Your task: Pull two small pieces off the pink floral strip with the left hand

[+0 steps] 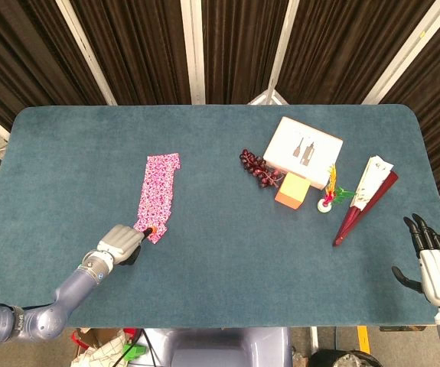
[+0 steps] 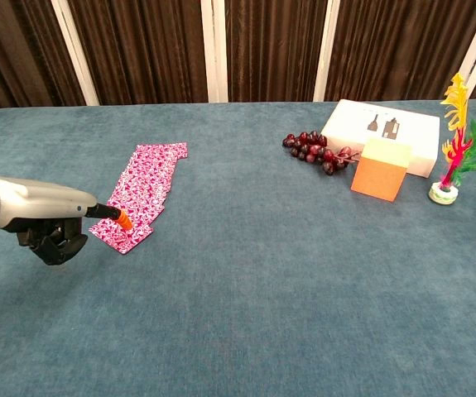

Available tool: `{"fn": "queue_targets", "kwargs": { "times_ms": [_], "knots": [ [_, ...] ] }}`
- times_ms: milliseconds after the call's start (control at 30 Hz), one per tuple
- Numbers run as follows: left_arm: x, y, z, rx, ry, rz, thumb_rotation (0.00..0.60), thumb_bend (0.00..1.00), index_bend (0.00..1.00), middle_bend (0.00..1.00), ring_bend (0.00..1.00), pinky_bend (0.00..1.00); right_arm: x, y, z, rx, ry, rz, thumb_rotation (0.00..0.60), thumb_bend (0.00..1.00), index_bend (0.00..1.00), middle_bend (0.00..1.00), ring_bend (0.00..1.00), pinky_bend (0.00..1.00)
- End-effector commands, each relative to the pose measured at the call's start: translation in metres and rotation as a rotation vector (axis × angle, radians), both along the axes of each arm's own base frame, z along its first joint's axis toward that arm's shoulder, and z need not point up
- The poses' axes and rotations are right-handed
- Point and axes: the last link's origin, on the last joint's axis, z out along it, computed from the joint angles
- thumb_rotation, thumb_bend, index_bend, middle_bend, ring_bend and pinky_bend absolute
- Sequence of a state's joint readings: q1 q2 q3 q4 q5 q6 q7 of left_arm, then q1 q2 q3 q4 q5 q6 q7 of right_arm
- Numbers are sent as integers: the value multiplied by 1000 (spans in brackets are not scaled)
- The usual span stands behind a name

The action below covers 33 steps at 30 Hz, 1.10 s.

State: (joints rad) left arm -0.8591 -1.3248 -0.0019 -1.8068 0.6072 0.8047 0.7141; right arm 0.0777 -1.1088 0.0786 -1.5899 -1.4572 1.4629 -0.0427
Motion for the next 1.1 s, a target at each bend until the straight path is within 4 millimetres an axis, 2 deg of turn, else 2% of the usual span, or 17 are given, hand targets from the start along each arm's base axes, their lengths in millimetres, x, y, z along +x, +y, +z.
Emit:
{"fn": "queue_targets", "kwargs": {
  "times_ms": [33,900,1100],
  "knots": [
    [1,0,-4,1,16,1,600,996,104,841,763,727,-1,0,0,-1,-1,-2,600,247,0,74,177,241],
    [-8,-1,-5,16,119,32,600,996,87,844,765,729,-1,-1,0,-5,-5,3,600,247,0,74,177,241],
    [-12,-9,0,4,157,38,600,996,87,844,766,729,0,-1,1,-9,-6,8,600,247,0,74,177,241]
  ]
}}
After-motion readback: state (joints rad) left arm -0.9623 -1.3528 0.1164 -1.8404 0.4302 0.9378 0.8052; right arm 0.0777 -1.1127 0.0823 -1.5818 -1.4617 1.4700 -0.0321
